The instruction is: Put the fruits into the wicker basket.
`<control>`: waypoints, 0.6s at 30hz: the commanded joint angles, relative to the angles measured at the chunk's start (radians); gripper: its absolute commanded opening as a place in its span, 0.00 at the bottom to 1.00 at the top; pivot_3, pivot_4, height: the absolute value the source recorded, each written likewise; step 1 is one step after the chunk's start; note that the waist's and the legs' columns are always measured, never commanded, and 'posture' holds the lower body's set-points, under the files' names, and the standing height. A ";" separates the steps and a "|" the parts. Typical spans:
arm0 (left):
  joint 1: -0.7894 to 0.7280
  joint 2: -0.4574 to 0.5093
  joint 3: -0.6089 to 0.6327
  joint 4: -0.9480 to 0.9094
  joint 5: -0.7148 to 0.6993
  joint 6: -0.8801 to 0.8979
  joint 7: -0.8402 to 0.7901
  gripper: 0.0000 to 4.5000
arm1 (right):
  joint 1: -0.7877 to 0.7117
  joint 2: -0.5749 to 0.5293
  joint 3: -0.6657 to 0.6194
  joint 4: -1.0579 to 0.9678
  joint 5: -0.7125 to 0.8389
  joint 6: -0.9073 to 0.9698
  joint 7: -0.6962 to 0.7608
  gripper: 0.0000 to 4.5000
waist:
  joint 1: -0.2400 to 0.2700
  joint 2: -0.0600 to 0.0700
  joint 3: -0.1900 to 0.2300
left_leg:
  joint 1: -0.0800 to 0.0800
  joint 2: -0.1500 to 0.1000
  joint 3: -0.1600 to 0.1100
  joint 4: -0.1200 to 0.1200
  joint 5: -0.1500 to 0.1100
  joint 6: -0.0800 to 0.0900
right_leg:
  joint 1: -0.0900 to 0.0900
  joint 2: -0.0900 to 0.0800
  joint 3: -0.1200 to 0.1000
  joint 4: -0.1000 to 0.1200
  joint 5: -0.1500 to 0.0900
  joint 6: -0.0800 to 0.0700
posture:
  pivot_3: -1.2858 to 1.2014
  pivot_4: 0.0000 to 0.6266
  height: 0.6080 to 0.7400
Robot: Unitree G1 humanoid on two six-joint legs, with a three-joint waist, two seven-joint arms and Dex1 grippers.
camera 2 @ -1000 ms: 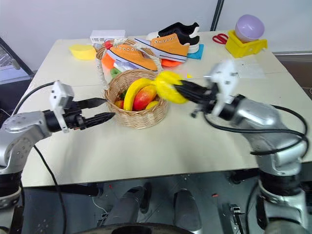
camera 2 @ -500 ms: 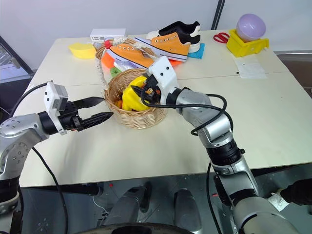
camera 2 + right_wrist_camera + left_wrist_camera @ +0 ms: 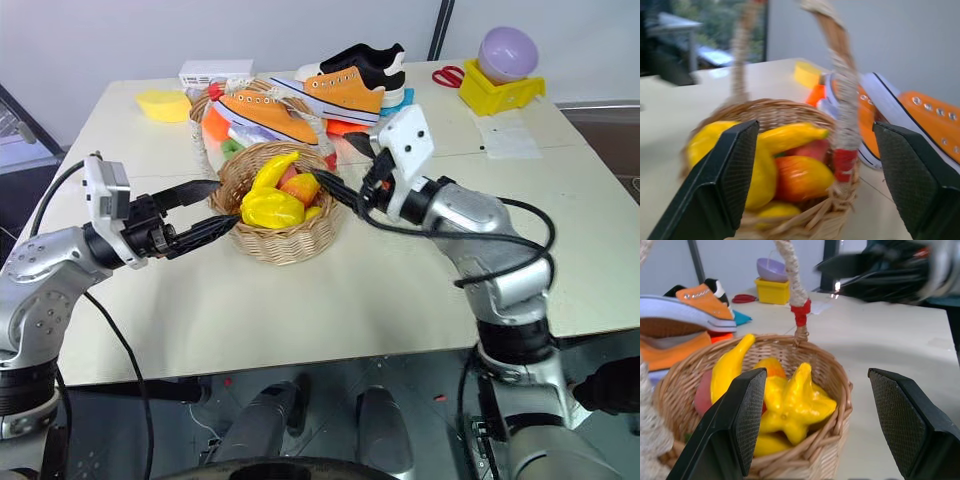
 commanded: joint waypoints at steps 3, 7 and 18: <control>-0.010 -0.015 0.003 -0.011 -0.009 -0.028 0.006 0.77 | -0.085 0.087 0.004 0.193 -0.078 -0.108 -0.049 0.79 | 0.005 0.000 0.000 | 0.000 0.000 0.000 0.000 0.000 0.000 | -0.001 0.001 0.000 0.000 0.001 0.002 | 0.52 0.24 1.00; 0.010 -0.016 0.008 -0.031 -0.014 -0.027 0.021 0.77 | -0.079 0.111 -0.027 0.193 -0.054 -0.106 -0.042 0.43 | 0.006 0.000 0.000 | 0.000 -0.001 0.000 0.000 0.000 -0.001 | -0.001 0.002 0.000 0.000 0.001 0.002 | 0.52 0.24 1.00; 0.010 -0.026 -0.015 -0.028 -0.014 -0.030 0.023 0.77 | 0.045 -0.081 -0.297 0.019 -0.018 -0.054 -0.088 0.01 | 0.032 0.000 0.000 | 0.000 -0.002 0.000 0.001 0.000 -0.001 | -0.001 0.001 0.000 0.000 0.001 0.002 | 0.52 0.24 1.00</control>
